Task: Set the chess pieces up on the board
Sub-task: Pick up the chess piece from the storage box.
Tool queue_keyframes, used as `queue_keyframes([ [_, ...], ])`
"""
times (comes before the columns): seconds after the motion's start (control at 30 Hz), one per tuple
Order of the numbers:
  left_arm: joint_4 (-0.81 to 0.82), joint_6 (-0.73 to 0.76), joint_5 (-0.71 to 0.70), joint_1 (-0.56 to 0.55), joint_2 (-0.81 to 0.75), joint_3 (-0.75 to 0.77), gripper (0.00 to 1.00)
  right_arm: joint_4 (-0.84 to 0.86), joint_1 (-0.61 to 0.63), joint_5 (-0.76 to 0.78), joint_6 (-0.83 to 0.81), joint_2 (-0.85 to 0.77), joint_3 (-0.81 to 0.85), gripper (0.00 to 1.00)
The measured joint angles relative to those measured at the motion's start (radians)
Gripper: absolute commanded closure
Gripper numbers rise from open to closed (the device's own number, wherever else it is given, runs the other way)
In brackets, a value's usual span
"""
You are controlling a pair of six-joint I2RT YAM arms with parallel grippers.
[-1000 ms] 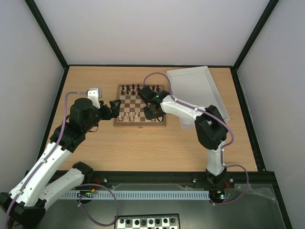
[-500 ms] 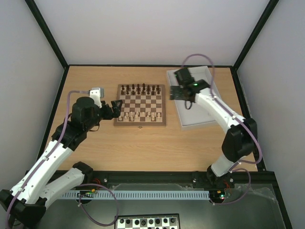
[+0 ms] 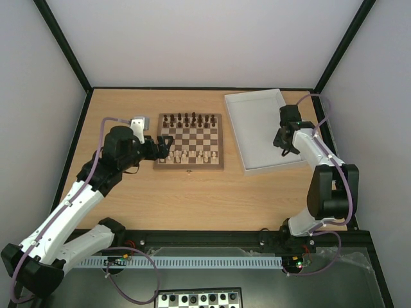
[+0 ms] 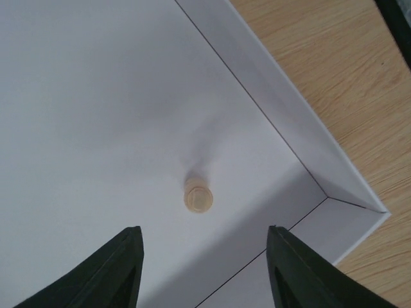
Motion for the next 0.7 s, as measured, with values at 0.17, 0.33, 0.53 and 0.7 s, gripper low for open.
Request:
queue_keyframes([
  [0.17, 0.002, 0.003, 0.015, 0.000, -0.001, 0.003, 0.01, 0.028, -0.023, -0.022, 0.004, 0.026, -0.018, 0.56],
  [0.33, 0.004, 0.003, 0.019, 0.000, -0.002, 0.006, 0.01, 0.051, -0.037, -0.036, 0.004, 0.077, -0.018, 0.62],
  [0.53, 0.006, 0.003, 0.020, 0.000, -0.001, 0.006, 0.01, 0.066, -0.044, -0.060, 0.005, 0.143, -0.018, 0.67],
  [0.7, 0.007, 0.003, 0.023, 0.011, -0.001, 0.006, 0.01, 0.080, -0.045, -0.071, 0.005, 0.165, -0.016, 0.71],
])
